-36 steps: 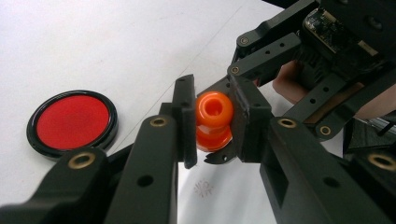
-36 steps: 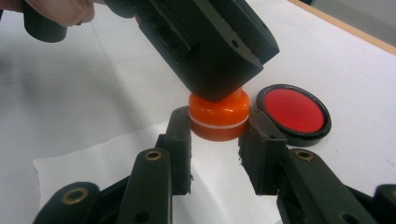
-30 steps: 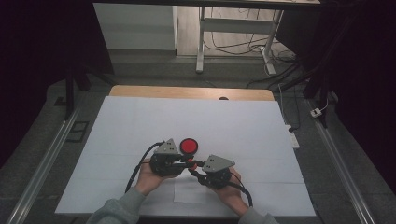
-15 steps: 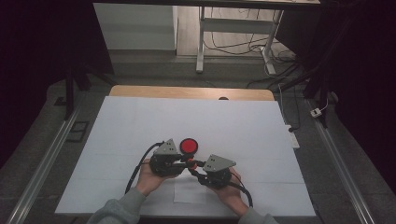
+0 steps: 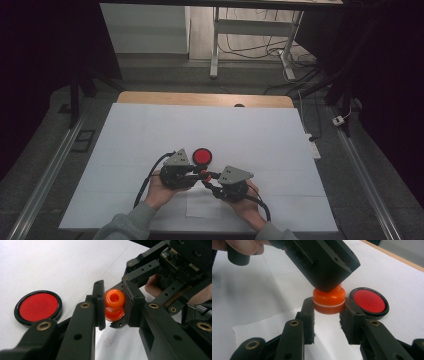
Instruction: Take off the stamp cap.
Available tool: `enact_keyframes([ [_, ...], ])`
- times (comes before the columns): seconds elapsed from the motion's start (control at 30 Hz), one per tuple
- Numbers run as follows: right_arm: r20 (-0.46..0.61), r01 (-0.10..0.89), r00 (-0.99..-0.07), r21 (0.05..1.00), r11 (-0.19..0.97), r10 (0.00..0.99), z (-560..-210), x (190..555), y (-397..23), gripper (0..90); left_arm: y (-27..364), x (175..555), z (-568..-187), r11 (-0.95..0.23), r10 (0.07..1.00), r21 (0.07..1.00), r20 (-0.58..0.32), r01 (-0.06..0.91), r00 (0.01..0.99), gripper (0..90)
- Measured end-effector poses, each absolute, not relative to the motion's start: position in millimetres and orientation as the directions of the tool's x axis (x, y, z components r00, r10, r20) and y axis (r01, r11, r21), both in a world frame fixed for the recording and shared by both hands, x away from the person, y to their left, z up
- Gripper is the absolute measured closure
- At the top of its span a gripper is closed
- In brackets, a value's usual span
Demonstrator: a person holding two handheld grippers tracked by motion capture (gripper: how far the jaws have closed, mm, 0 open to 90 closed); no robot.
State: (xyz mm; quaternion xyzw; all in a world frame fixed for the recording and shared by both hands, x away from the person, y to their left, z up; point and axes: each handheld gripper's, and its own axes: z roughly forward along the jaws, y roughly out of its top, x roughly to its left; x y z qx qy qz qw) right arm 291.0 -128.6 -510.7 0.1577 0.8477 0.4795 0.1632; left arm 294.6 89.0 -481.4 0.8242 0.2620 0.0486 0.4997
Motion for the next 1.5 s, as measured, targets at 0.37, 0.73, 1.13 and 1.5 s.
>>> enact_keyframes([
  [0.37, -0.105, 0.128, -0.893, 0.874, 0.469, 0.438, -511.5, 290.5, -128.8, 65.1, 89.4, 294.4, -481.2, -0.357, 0.481, 0.852, -0.183, 0.382, 0.857, 73.0],
  [0.73, -0.114, 0.110, -0.899, 0.875, 0.472, 0.422, -509.3, 290.2, -130.2, 65.1, 90.5, 293.6, -479.9, -0.348, 0.475, 0.857, -0.189, 0.381, 0.859, 73.0],
  [1.13, -0.111, 0.111, -0.898, 0.880, 0.462, 0.427, -509.0, 289.8, -131.1, 65.2, 90.6, 293.0, -479.4, -0.342, 0.476, 0.859, -0.190, 0.380, 0.858, 73.1],
  [1.5, -0.113, 0.135, -0.891, 0.858, 0.495, 0.440, -514.4, 290.5, -132.8, 65.2, 109.7, 293.6, -469.9, -0.252, 0.552, 0.894, -0.182, 0.371, 0.814, 73.2],
])
